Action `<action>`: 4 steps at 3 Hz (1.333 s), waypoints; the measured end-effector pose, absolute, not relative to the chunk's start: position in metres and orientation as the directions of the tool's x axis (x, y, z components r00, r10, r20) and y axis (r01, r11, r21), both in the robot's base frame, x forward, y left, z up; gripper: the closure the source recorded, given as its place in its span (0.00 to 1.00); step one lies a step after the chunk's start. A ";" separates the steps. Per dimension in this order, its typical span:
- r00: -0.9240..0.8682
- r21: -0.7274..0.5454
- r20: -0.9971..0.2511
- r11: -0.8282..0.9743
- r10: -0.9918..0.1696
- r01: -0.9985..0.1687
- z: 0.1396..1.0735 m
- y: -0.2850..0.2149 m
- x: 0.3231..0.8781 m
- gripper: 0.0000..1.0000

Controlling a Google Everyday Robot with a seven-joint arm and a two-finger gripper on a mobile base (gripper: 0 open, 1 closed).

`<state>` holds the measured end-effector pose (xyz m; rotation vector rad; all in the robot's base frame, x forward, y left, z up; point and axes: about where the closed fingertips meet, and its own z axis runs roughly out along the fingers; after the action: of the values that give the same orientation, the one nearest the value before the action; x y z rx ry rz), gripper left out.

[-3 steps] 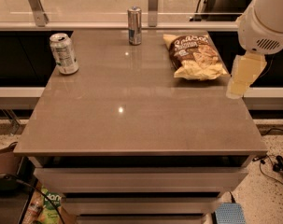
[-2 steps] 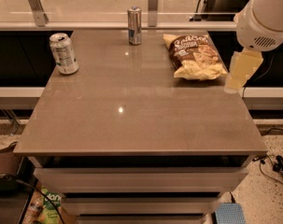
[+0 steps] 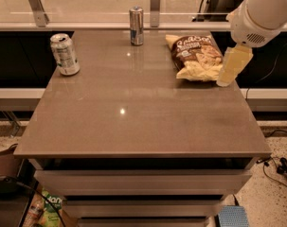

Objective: Move brown chip bag near 7up can

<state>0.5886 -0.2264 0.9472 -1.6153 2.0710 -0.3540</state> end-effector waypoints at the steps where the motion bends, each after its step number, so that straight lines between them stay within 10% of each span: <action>1: -0.153 -0.465 -0.246 0.255 -0.957 -0.848 0.936 -0.217 0.606 0.00; 4: -0.109 -0.465 -0.278 0.233 -0.954 -0.854 0.896 -0.202 0.627 0.00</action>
Offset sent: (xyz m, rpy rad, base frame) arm 0.0361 0.0244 -0.0473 0.0930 0.0617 0.0861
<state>0.6271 -0.2022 0.8963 -1.6524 1.9943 -0.2541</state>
